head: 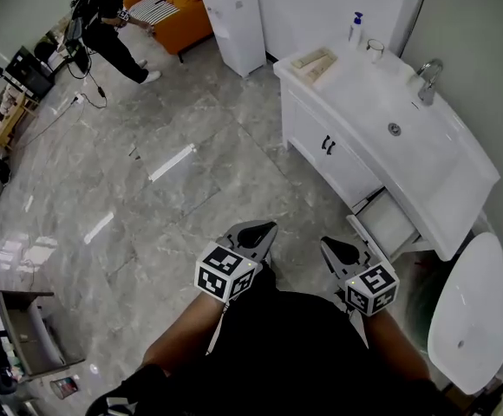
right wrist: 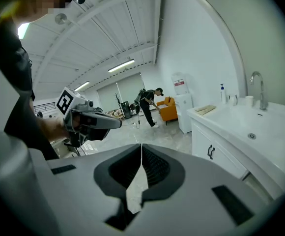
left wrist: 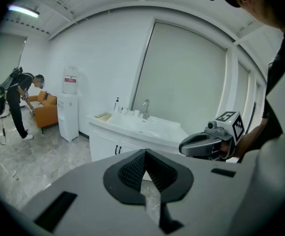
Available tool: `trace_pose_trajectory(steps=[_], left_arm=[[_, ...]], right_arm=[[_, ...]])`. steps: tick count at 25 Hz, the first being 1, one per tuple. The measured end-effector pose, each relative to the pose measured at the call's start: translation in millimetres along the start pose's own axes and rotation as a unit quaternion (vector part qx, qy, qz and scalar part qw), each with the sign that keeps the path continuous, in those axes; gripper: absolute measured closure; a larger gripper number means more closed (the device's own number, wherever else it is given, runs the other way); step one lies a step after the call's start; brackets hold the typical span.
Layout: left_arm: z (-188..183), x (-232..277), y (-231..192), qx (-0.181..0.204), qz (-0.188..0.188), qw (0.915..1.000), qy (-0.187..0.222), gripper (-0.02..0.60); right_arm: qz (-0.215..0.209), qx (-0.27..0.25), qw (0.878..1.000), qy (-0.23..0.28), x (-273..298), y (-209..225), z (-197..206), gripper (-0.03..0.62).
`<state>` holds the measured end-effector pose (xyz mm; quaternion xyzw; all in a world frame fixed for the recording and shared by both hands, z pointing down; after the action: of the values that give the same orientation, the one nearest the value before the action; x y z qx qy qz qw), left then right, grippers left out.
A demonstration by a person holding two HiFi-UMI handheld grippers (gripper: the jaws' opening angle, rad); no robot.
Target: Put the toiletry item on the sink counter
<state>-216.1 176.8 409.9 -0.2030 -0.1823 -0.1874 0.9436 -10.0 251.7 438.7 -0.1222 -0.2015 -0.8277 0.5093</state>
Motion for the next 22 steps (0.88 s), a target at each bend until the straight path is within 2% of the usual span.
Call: trace_pose_trajectory(steps=[13, 22], left_arm=[[-46, -4, -128, 0.018, 0.048, 0.9987, -0.001, 0.581], [-63, 0, -180, 0.027, 0.079, 0.9964, -0.009, 0.581]], right_arm=[[0.057, 0.006, 0.998, -0.001, 98, -6, -55, 0.591], [0.082, 0.019, 0.996, -0.004, 140, -8, -77, 0.591]])
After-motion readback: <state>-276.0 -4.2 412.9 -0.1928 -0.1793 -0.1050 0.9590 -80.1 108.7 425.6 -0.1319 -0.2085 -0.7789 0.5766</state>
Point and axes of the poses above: the fingertips, and each gripper's own axes: x forward along the fingers, y to its right, z out of its underside, the point moved 8 cm from there along -x, backward along the fingers, and after that the axes turned 9 degrees about z, right-handed, at the moved point
